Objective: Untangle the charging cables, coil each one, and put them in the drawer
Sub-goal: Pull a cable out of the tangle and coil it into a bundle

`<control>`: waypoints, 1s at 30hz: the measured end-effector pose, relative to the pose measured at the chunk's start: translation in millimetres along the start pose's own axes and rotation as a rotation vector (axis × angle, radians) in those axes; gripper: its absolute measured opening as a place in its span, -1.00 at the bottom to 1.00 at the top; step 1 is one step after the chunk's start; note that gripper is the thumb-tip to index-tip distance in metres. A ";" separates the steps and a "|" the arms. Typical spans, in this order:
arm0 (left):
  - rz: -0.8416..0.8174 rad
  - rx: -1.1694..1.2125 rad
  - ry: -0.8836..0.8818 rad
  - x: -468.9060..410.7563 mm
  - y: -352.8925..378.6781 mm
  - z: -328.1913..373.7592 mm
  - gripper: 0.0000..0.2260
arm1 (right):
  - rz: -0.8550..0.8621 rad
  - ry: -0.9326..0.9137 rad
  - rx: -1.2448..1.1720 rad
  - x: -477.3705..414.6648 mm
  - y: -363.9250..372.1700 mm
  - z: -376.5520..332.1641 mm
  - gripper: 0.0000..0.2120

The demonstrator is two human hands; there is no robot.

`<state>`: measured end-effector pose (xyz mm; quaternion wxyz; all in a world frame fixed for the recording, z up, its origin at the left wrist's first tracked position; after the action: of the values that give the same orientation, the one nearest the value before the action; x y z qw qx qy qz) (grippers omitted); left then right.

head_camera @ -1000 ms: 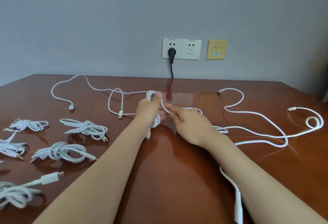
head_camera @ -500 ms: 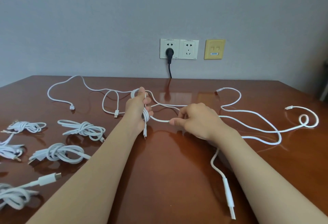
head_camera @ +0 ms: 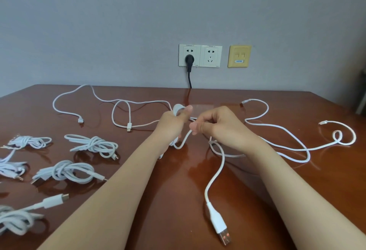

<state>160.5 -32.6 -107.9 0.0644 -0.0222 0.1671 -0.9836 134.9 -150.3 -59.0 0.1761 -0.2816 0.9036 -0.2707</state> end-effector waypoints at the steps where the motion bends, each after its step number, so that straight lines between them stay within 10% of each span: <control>1: -0.041 -0.065 0.010 1.1 6.2 1.7 -0.52 | 0.015 -0.013 0.000 -0.5 -0.3 -1.7 -0.76; 7: -0.411 0.284 0.027 13.3 52.9 10.4 -0.45 | 0.192 -0.052 -0.020 -2.2 -17.6 3.7 -0.90; 15: -0.624 0.159 0.146 25.9 69.7 17.1 -0.52 | 0.325 0.005 0.035 -2.9 -34.6 15.5 -0.74; 30: -0.294 0.584 0.063 2.7 34.8 4.6 -0.74 | 0.210 0.183 -0.487 -6.3 -18.4 45.4 -0.77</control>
<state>162.2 -66.9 -115.1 -0.0800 0.0035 -0.1252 -0.9889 168.8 -177.0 -83.0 0.0480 -0.1947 0.9784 -0.0500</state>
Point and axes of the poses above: each hand's wrist, its own x-axis away from the middle knuckle, its own y-axis out of the palm, z = x × y, the point moved 10 cm from there along -x, towards the middle knuckle, and after that the axes turned 8 degrees about -z, right-handed, at the moved point
